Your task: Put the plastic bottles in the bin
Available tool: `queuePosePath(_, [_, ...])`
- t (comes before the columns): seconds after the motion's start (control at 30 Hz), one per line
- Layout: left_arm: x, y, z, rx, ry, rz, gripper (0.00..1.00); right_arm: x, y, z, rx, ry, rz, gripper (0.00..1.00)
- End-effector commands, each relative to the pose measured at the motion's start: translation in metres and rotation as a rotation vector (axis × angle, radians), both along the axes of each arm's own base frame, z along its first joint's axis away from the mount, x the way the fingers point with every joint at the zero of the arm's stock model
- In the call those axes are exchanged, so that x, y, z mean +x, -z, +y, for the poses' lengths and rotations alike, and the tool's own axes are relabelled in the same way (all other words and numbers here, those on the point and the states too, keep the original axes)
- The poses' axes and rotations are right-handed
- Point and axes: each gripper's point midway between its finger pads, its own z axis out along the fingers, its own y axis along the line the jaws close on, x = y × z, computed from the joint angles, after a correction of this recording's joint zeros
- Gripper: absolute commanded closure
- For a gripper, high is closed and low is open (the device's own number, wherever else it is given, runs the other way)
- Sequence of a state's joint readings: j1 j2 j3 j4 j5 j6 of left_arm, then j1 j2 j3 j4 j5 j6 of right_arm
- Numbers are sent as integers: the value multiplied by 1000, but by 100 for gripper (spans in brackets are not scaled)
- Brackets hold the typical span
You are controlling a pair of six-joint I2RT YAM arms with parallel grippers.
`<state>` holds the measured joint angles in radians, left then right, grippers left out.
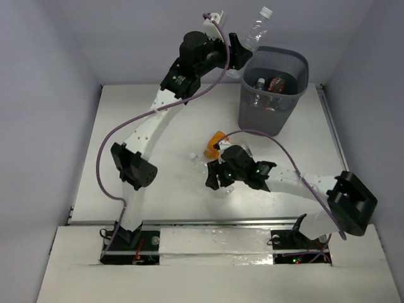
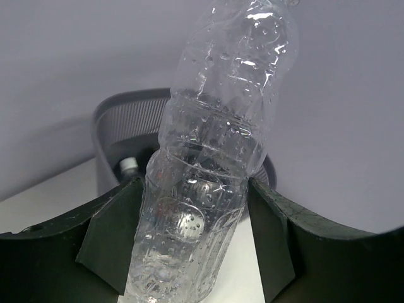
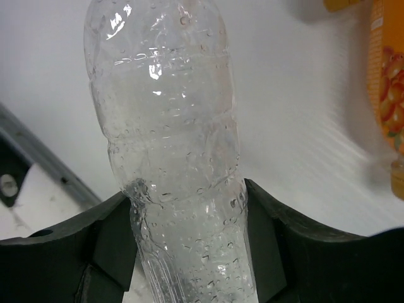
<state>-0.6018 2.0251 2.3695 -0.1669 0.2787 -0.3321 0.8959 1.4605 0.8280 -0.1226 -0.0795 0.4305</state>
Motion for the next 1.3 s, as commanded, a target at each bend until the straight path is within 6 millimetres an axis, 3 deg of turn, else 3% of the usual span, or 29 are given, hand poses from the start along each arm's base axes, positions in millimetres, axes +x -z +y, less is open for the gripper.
queuePosePath(0.0, [-11,-73,-10,-202,70,-177,56,-17,-34,6,110,-25,-31,56])
queuePosePath(0.03, [-5,-64,-21,-214,78,-173,55,-23,-37,4,111,-33,-32,56])
queuePosePath(0.07, [-3,-72,-22,-249,80,-208,55,-26,-50,-1,140,-26,-45,56])
queuePosePath(0.1, [-4,-74,-28,-269,89,-215,55,-37,-46,-6,127,-37,-28,56])
queuePosePath(0.13, [4,-66,-33,-272,84,-220,55,-43,-49,-8,136,-41,-27,56])
queuePosePath(0.27, [4,-69,-54,-324,93,-295,53,-63,-63,-23,185,-17,-15,56])
queuePosePath(0.4, [10,-67,-60,-349,102,-334,36,-76,-66,-39,187,-2,0,56])
queuePosePath(0.47, [13,-64,-62,-349,98,-342,23,-78,-68,-47,191,16,-2,56])
queuePosePath(0.57, [16,-58,-65,-344,101,-342,15,-81,-71,-56,201,40,-4,56])
queuePosePath(0.67, [17,-53,-66,-341,107,-331,1,-80,-83,-59,231,60,-24,56])
queuePosePath(0.8, [11,-62,-58,-313,83,-351,1,-63,-115,-68,247,146,-111,56])
queuePosePath(0.87, [-7,-93,-40,-315,63,-406,1,-56,-127,-72,248,174,-151,56])
queuePosePath(0.9, [-7,-90,-36,-293,46,-401,1,-48,-130,-80,224,220,-182,57])
queuePosePath(0.93, [-21,-119,-16,-297,0,-451,1,-42,-147,-81,240,243,-214,57])
queuePosePath(0.97, [-27,-126,-6,-287,-25,-455,1,-38,-156,-84,242,260,-243,58])
queuePosePath(1.0, [-24,-117,0,-263,-65,-428,1,-29,-165,-90,233,307,-284,58])
queuePosePath(1.03, [-48,-146,23,-285,-85,-468,1,-23,-186,-92,259,327,-323,58])
queuePosePath(1.07, [-54,-147,33,-284,-106,-457,1,-13,-198,-99,255,359,-366,58])
queuePosePath(1.1, [-43,-113,35,-239,-150,-383,1,-2,-211,-107,252,412,-411,59])
queuePosePath(1.13, [-68,-134,59,-271,-172,-407,1,8,-233,-110,271,440,-450,59])
queuePosePath(1.17, [-74,-125,69,-268,-194,-383,1,18,-244,-116,258,456,-495,59])
queuePosePath(1.2, [-60,-77,76,-218,-271,-292,3,34,-258,-128,267,509,-527,59])
queuePosePath(1.23, [-84,-93,102,-258,-303,-307,5,47,-265,-131,256,529,-542,60])
queuePosePath(1.27, [-87,-82,117,-268,-342,-289,9,57,-290,-138,274,549,-591,60])
